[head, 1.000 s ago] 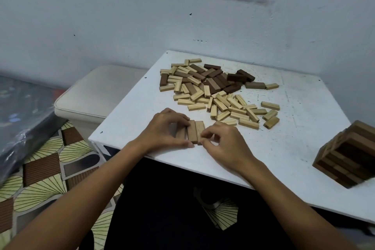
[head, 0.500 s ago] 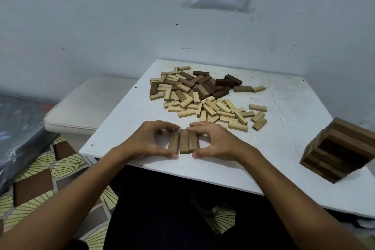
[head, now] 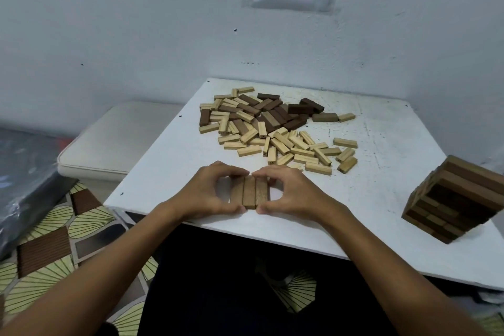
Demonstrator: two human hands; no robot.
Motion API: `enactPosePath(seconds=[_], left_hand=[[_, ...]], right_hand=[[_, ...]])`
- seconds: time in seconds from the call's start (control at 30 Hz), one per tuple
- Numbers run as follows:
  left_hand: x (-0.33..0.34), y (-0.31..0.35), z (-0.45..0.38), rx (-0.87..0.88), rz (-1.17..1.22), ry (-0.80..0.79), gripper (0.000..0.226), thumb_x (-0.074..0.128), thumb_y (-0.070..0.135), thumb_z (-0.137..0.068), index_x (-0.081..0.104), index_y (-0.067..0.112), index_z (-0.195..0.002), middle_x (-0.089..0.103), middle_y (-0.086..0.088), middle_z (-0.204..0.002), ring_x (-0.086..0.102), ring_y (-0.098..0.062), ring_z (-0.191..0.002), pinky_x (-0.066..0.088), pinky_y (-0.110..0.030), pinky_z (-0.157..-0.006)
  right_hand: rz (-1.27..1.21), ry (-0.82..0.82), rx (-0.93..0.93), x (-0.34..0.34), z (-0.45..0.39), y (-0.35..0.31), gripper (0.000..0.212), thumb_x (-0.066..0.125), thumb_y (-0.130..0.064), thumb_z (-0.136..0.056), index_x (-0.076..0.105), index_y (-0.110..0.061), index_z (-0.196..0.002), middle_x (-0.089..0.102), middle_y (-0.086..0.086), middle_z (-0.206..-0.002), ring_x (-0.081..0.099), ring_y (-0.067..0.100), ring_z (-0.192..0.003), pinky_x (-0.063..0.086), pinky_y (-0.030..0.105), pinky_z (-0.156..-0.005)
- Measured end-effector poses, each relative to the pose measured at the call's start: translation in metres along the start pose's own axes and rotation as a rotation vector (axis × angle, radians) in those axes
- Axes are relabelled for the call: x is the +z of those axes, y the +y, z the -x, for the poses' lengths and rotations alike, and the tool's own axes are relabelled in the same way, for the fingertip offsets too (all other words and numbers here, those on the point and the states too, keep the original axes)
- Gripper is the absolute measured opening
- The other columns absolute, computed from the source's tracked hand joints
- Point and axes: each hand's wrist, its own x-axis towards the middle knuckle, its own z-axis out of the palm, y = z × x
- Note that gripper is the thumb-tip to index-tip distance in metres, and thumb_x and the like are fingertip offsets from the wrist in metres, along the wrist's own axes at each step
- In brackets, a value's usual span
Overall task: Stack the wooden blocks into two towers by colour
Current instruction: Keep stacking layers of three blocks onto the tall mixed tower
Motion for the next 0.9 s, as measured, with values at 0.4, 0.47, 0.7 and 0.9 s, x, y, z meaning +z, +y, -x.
enactPosePath(seconds=[0.4, 0.47, 0.7, 0.9], left_hand=[[0.0, 0.002, 0.0, -0.028, 0.021, -0.024, 0.099, 0.078, 0.061, -0.055, 0.032, 0.045, -0.141, 0.058, 0.017, -0.123, 0.044, 0.013, -0.113, 0.032, -0.003, -0.087], [0.001, 0.0, -0.001, -0.028, 0.033, -0.019, 0.098, 0.084, 0.052, -0.057, 0.036, 0.04, -0.142, 0.06, 0.012, -0.122, 0.046, 0.015, -0.11, 0.031, 0.001, -0.085], [-0.002, 0.008, -0.009, 0.006, 0.067, -0.02, 0.097, 0.09, 0.037, -0.057, 0.043, 0.027, -0.141, 0.062, 0.005, -0.12, 0.049, 0.015, -0.107, 0.033, 0.001, -0.08], [-0.018, 0.048, -0.039, 0.145, 0.083, -0.016, 0.098, 0.083, 0.05, -0.05, 0.051, 0.019, -0.137, 0.066, 0.007, -0.116, 0.053, 0.013, -0.106, 0.034, 0.0, -0.078]], right_hand=[[-0.031, 0.043, 0.066, 0.01, 0.001, 0.006, 0.097, 0.083, -0.045, -0.056, 0.032, -0.052, -0.138, 0.048, -0.011, -0.122, 0.049, 0.005, -0.12, 0.043, 0.036, -0.105], [-0.03, 0.058, 0.061, 0.012, 0.001, 0.006, 0.095, 0.082, -0.045, -0.057, 0.032, -0.053, -0.137, 0.048, -0.012, -0.12, 0.049, 0.005, -0.119, 0.044, 0.036, -0.104], [0.032, 0.108, 0.041, 0.008, 0.005, 0.001, 0.088, 0.08, -0.044, -0.058, 0.038, -0.046, -0.134, 0.044, -0.009, -0.115, 0.05, 0.012, -0.116, 0.047, 0.04, -0.1], [0.123, 0.217, 0.026, -0.039, 0.017, -0.017, 0.087, 0.083, -0.042, -0.06, 0.041, -0.039, -0.137, 0.049, 0.0, -0.119, 0.051, 0.014, -0.112, 0.048, 0.039, -0.095]])
